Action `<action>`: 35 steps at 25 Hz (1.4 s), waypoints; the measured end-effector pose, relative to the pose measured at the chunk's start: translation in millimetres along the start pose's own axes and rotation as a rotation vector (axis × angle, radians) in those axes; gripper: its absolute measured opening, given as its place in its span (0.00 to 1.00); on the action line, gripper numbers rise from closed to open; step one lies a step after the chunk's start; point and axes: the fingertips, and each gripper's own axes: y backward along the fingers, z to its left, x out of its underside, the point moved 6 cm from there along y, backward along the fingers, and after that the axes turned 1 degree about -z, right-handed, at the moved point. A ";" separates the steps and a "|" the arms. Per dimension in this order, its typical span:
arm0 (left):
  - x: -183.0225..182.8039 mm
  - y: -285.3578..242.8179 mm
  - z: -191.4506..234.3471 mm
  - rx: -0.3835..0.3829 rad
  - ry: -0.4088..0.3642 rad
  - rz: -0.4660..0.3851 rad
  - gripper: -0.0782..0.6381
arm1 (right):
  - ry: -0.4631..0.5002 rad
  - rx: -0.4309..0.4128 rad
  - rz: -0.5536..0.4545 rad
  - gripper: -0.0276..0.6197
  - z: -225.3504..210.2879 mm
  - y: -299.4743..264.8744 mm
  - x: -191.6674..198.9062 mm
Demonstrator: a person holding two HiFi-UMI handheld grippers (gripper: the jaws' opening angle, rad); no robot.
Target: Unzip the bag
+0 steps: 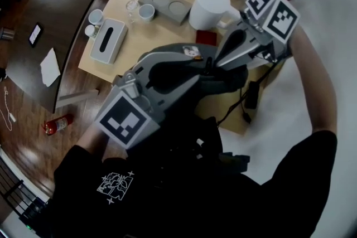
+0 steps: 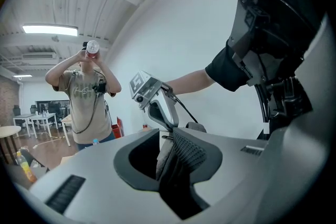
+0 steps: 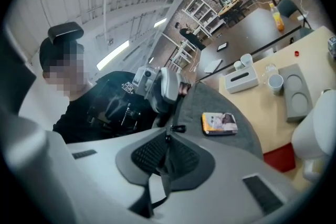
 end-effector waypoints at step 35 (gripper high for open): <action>-2.1 -48.7 75.2 0.725 0.365 0.267 0.11 | 0.123 0.278 -0.435 0.06 25.7 2.4 26.8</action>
